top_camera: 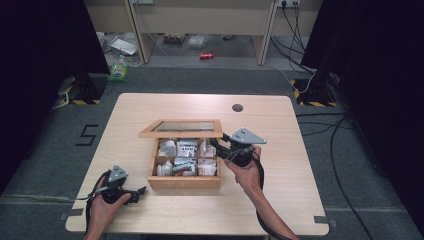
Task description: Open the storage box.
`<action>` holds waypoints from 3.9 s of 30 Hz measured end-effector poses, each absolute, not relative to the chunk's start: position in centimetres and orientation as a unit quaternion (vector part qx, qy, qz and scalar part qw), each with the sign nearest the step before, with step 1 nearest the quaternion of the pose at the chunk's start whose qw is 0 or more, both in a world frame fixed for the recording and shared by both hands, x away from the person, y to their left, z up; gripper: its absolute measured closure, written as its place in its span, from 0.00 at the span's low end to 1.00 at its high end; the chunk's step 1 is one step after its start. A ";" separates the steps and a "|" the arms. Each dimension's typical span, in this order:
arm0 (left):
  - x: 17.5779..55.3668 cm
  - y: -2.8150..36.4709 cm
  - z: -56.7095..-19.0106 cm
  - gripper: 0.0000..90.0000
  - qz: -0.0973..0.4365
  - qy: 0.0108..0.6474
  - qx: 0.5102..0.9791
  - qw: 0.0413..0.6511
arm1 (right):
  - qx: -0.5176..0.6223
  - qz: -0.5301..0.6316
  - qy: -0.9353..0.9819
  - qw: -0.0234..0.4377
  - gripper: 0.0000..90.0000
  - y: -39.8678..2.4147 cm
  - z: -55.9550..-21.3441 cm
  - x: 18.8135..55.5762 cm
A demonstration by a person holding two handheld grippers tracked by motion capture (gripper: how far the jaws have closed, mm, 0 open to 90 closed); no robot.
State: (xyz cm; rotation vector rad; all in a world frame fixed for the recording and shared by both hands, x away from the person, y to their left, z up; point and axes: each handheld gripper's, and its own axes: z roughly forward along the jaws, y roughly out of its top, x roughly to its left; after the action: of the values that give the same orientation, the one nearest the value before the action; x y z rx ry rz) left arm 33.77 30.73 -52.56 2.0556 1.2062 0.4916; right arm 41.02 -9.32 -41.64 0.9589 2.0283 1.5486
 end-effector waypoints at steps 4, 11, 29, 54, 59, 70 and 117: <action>33.7 30.7 -52.6 0.00 0.190 0.464 0.792 0.347 | 0.341 0.557 0.727 0.215 0.66 -9.2 -41.0 41.7; 33.7 30.7 -52.6 0.00 0.190 0.463 0.793 0.347 | 0.339 0.545 0.732 0.228 0.66 -8.6 -40.2 42.8; 33.6 30.7 -52.6 0.00 0.190 0.463 0.794 0.346 | 0.355 0.538 0.723 0.251 0.62 -7.5 -38.0 46.7; 33.4 30.7 -52.6 0.00 0.189 0.462 0.794 0.347 | 0.405 0.504 0.718 0.257 0.56 -6.7 -38.2 50.2; 33.4 30.7 -52.6 0.00 0.189 0.462 0.794 0.347 | 0.402 0.501 0.722 0.256 0.56 -6.3 -38.7 50.3; 33.4 30.7 -52.5 0.00 0.189 0.461 0.795 0.346 | 0.400 0.496 0.732 0.241 0.56 -6.0 -38.9 49.9; 33.4 30.8 -52.6 0.00 0.187 0.462 0.794 0.347 | 0.373 0.496 0.767 0.164 0.53 -7.5 -41.0 43.4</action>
State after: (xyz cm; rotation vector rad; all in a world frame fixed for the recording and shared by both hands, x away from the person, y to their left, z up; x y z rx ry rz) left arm 33.39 30.77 -52.56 2.0603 1.1976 0.4852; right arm 43.37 -7.52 -40.97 1.0634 2.1850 1.4133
